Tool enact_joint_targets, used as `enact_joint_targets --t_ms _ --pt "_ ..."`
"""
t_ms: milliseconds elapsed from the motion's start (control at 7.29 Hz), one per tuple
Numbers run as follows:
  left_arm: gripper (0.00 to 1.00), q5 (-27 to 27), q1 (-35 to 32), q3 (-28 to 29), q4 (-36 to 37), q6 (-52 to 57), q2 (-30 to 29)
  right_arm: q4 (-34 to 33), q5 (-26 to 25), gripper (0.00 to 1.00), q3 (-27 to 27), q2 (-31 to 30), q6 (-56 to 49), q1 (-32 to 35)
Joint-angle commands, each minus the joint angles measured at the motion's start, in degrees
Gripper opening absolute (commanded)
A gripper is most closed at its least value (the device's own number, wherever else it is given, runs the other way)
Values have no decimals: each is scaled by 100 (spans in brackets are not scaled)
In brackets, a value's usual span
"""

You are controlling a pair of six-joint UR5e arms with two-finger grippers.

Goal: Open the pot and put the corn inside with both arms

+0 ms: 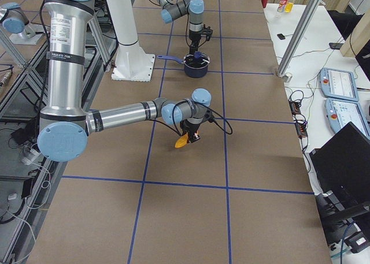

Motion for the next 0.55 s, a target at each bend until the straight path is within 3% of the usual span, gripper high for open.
enact_joint_targets --t_ms 0,412 --pt "92 0 0 122 -117 -47 -6 0 0 32 -16 3 0 -4" --pt "89 0 -8 123 -117 -30 -15 0 -9 32 -24 21 0 -13"
